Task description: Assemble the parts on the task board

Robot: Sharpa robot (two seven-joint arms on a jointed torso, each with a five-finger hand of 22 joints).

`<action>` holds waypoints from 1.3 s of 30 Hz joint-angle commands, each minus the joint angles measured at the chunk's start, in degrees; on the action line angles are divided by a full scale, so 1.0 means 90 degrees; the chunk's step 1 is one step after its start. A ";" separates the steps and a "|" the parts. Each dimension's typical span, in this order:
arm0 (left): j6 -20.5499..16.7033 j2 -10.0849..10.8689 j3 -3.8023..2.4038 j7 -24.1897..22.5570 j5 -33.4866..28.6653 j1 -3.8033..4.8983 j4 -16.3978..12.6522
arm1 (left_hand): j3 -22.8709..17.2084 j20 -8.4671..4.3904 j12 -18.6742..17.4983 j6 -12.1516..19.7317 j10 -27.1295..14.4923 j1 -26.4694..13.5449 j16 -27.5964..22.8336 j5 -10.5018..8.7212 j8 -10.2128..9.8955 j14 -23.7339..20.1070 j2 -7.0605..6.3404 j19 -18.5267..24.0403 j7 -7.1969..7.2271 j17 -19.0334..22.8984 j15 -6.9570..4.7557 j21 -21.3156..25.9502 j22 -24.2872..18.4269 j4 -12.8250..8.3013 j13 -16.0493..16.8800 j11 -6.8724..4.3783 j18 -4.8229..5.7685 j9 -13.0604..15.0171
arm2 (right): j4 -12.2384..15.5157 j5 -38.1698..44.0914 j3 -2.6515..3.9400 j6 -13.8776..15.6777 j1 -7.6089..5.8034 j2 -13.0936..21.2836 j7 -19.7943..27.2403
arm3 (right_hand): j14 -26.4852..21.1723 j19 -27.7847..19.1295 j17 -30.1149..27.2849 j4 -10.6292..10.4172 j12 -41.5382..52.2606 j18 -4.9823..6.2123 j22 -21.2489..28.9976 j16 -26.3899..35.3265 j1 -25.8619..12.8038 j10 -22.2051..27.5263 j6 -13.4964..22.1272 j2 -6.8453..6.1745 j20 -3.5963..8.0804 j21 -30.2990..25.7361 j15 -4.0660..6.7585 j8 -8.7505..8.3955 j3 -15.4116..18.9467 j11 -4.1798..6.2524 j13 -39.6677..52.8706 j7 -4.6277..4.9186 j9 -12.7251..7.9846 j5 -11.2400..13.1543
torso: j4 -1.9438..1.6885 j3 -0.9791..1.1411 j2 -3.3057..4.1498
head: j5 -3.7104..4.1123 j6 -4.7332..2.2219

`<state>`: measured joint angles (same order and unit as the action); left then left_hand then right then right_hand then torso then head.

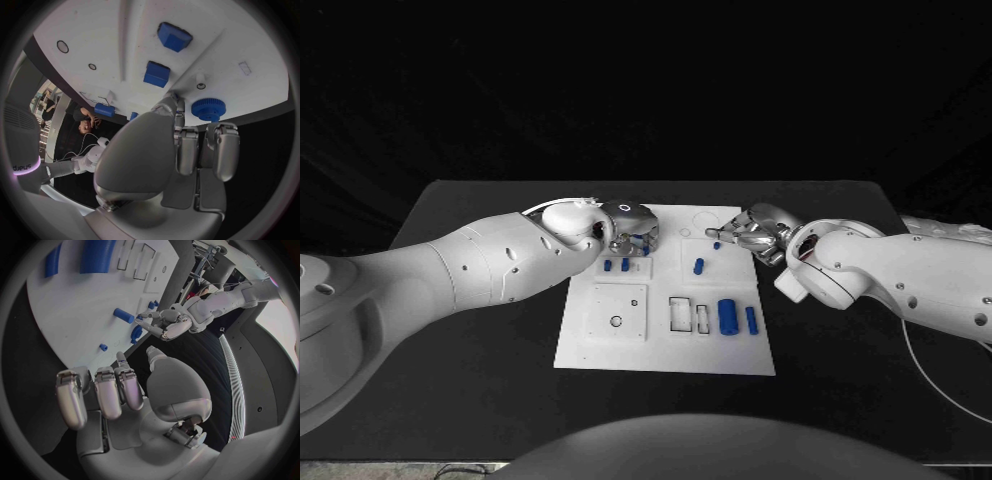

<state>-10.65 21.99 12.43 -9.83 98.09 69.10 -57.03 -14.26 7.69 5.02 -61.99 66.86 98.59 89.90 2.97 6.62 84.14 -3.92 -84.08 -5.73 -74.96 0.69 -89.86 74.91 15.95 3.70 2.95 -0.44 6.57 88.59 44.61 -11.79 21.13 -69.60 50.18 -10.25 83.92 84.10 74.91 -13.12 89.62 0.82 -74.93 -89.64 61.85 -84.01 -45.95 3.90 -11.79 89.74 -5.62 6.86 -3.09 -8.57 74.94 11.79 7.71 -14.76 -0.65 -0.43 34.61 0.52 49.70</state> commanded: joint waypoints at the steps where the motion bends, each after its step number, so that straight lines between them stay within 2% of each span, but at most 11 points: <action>1: -0.0099 -0.0011 -0.0002 -0.0062 0.0019 -0.0002 -0.0017 | -0.0063 -0.0048 0.0062 -0.0161 0.0197 0.0013 0.0011 -0.0017 0.0069 0.0651 0.0075 -0.0658 -0.0012 -0.1671 -0.0043 -0.0016 0.1677 -0.0014 0.0016 -0.0007 0.0048 0.0033 | 0.0002 0.0017 -0.0001 -0.0102 0.0003 -0.0002 -0.0008 | 0.0676 0.0655 0.1676 -0.0001 0.0043 -0.0091 -0.1675 -0.0040 0.0018 -0.0666 -0.0057 0.0069 -0.0037 0.0029 -0.0031 0.0023 0.0030 -0.0060 0.1674 0.0136 0.0006 -0.0030 | 0.0000 0.0001 0.0002 | -0.0006 -0.0005; 8: -0.0275 0.0017 -0.0003 -0.0087 0.0107 -0.0003 -0.0036 | -0.0105 -0.0061 0.0071 -0.0353 0.0455 0.0058 0.0011 -0.0017 0.0130 0.0651 0.0054 -0.0658 -0.0053 -0.1671 -0.0020 -0.0016 0.1677 -0.0053 0.0007 0.0016 0.0048 0.0066 | 0.0001 0.0017 0.0000 -0.0111 0.0003 0.0000 -0.0011 | 0.0676 0.0655 0.1676 -0.0001 0.0043 -0.0091 -0.1675 -0.0040 0.0018 -0.0666 -0.0057 0.0069 -0.0037 0.0029 -0.0031 0.0023 0.0030 -0.0060 0.1674 0.0136 0.0006 -0.0030 | 0.0002 -0.0001 0.0001 | -0.0003 -0.0018; 18: -0.0892 0.0245 -0.0015 -0.0167 0.0230 0.0026 -0.0284 | -0.0125 -0.0067 0.0047 -0.0416 0.0549 0.0086 0.0011 -0.0018 0.0138 0.0651 0.0023 -0.0658 -0.0066 -0.1671 -0.0014 -0.0016 0.1677 -0.0071 -0.0002 0.0020 0.0048 0.0073 | -0.0022 0.0016 -0.0001 -0.0119 0.0007 0.0006 -0.0021 | 0.0676 0.0655 0.1676 -0.0001 0.0043 -0.0091 -0.1675 -0.0040 0.0018 -0.0666 -0.0057 0.0069 -0.0037 0.0029 -0.0031 0.0023 0.0030 -0.0060 0.1674 0.0136 0.0006 -0.0030 | -0.0013 0.0000 -0.0012 | 0.0026 -0.0015; 23: -0.0996 0.0446 -0.0024 -0.0160 0.0220 0.0143 -0.0551 | -0.0125 -0.0068 0.0040 -0.0415 0.0560 0.0088 0.0011 -0.0018 0.0132 0.0651 0.0010 -0.0658 -0.0070 -0.1671 -0.0012 -0.0016 0.1677 -0.0071 -0.0003 0.0023 0.0048 0.0071 | -0.0032 0.0014 -0.0001 -0.0126 0.0013 0.0001 -0.0025 | 0.0676 0.0655 0.1676 -0.0001 0.0043 -0.0091 -0.1675 -0.0040 0.0018 -0.0666 -0.0057 0.0069 -0.0037 0.0029 -0.0031 0.0023 0.0030 -0.0060 0.1674 0.0136 0.0006 -0.0030 | -0.0012 0.0001 -0.0006 | 0.0019 -0.0013; 30: -0.0881 0.0747 -0.0024 -0.0158 0.0044 0.0407 -0.0916 | -0.0130 -0.0069 0.0024 -0.0407 0.0560 0.0087 0.0011 -0.0018 0.0121 0.0651 0.0003 -0.0658 -0.0070 -0.1671 -0.0010 -0.0016 0.1677 -0.0063 -0.0008 0.0026 0.0048 0.0067 | -0.0045 0.0010 -0.0001 -0.0126 0.0020 -0.0011 -0.0026 | 0.0676 0.0655 0.1676 -0.0001 0.0043 -0.0091 -0.1675 -0.0040 0.0018 -0.0666 -0.0057 0.0069 -0.0037 0.0029 -0.0031 0.0023 0.0030 -0.0060 0.1674 0.0136 0.0006 -0.0030 | -0.0007 0.0002 -0.0003 | 0.0004 -0.0019; 32: -0.0852 0.0824 -0.0024 -0.0143 0.0017 0.0457 -0.0986 | -0.0134 -0.0069 0.0013 -0.0405 0.0557 0.0087 0.0011 -0.0018 0.0116 0.0651 0.0003 -0.0658 -0.0069 -0.1671 -0.0008 -0.0016 0.1677 -0.0058 -0.0010 0.0026 0.0048 0.0066 | -0.0048 0.0008 -0.0001 -0.0124 0.0022 -0.0017 -0.0024 | 0.0676 0.0655 0.1676 -0.0001 0.0043 -0.0091 -0.1675 -0.0040 0.0018 -0.0666 -0.0057 0.0069 -0.0037 0.0029 -0.0031 0.0023 0.0030 -0.0060 0.1674 0.0136 0.0006 -0.0030 | -0.0010 0.0003 -0.0005 | -0.0003 -0.0021; 39: -0.0696 0.1015 -0.0018 -0.0137 -0.0083 0.0530 -0.1084 | -0.0140 -0.0069 0.0003 -0.0407 0.0555 0.0088 0.0011 -0.0018 0.0114 0.0651 0.0007 -0.0658 -0.0067 -0.1671 -0.0007 -0.0016 0.1677 -0.0053 -0.0012 0.0026 0.0048 0.0065 | -0.0053 0.0004 -0.0001 -0.0124 0.0025 -0.0031 -0.0021 | 0.0676 0.0655 0.1676 -0.0001 0.0043 -0.0091 -0.1675 -0.0040 0.0018 -0.0666 -0.0057 0.0069 -0.0037 0.0029 -0.0031 0.0023 0.0030 -0.0060 0.1674 0.0136 0.0006 -0.0030 | -0.0009 -0.0003 -0.0001 | -0.0010 -0.0025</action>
<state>-17.85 31.00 12.29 -10.77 98.37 73.71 -66.51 -15.12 7.49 5.02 -65.20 71.46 98.93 89.90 2.65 7.42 84.15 -3.78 -83.87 -6.33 -74.96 0.69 -89.86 74.91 15.39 3.59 3.17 -0.44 7.11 88.11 44.55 -11.79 20.80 -69.43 49.97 -10.46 83.92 84.10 74.90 -13.12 89.62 0.82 -74.91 -89.64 61.85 -84.01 -45.95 3.90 -11.79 89.74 -5.62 6.85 -3.09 -8.57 74.91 11.79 7.68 -14.76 -0.73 -0.43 34.57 0.46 49.44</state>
